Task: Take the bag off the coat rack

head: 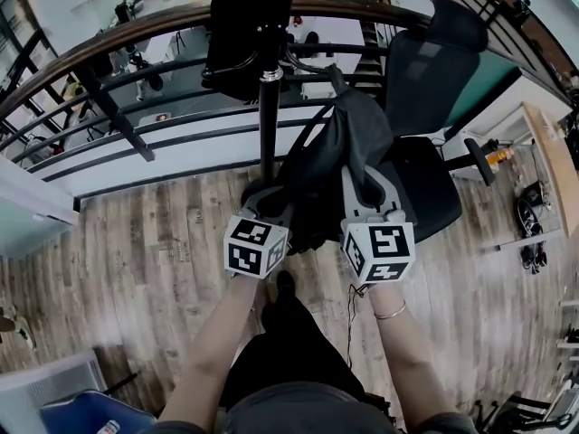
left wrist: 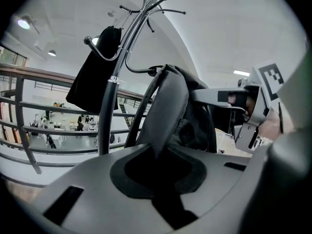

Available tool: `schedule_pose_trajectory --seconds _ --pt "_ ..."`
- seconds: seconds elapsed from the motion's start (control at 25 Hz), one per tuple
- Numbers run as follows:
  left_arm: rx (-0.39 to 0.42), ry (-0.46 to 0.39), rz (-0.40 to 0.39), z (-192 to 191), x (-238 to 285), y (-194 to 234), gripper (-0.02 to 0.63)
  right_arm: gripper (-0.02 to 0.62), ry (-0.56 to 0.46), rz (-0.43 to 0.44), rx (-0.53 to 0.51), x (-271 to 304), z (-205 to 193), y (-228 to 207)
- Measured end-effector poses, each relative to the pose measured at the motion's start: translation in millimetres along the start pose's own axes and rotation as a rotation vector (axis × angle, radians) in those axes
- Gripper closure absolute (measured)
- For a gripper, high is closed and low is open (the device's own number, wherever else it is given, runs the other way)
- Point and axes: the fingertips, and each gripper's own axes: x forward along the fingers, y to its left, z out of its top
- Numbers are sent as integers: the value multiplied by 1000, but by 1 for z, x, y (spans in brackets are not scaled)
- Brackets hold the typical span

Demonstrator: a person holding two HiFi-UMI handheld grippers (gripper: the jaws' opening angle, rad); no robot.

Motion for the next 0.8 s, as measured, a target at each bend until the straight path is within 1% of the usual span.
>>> schedule_pose_trajectory --seconds 0.48,0.8 --pt "-1 -15 -46 14 -5 -23 541 554 -1 -43 2 -19 16 -8" --pt "62 -14 -101 27 -13 -45 541 554 -18 -93 32 -45 28 -13"
